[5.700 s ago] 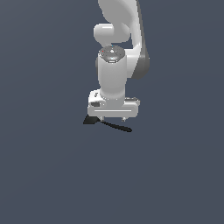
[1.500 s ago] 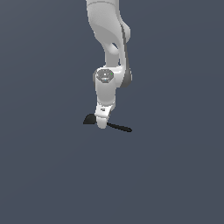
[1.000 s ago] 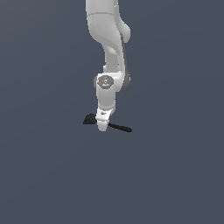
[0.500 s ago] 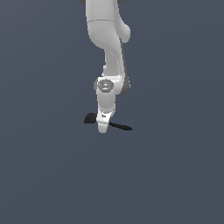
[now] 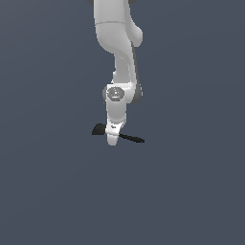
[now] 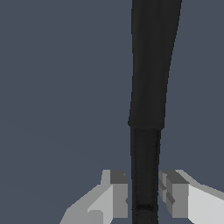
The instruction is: Pick up the object and move it to a goal position.
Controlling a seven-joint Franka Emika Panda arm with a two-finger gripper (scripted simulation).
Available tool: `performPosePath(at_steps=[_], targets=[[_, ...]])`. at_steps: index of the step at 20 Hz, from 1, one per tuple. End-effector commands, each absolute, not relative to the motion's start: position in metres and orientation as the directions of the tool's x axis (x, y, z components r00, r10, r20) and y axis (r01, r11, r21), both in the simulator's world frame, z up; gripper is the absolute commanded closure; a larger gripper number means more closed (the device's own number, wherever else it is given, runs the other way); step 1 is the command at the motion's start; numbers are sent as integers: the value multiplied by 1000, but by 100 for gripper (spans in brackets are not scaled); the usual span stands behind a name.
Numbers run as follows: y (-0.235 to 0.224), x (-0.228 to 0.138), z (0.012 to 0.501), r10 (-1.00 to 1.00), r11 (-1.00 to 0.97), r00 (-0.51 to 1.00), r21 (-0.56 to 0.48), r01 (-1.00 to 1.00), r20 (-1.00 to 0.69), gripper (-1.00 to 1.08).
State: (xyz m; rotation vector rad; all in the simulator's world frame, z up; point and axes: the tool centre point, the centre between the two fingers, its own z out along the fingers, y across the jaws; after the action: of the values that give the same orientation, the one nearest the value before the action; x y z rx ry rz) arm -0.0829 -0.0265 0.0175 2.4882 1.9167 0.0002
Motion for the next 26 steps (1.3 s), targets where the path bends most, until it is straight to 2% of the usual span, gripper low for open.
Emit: performPosePath(at_steps=[1,9,26], targets=[[-23,-81,19,967,-254,254,1,967,0,108],[20,-61,33,967,-254,254,1,967,0,108],[172,16,84,967,-255,255,0,967,1,108]])
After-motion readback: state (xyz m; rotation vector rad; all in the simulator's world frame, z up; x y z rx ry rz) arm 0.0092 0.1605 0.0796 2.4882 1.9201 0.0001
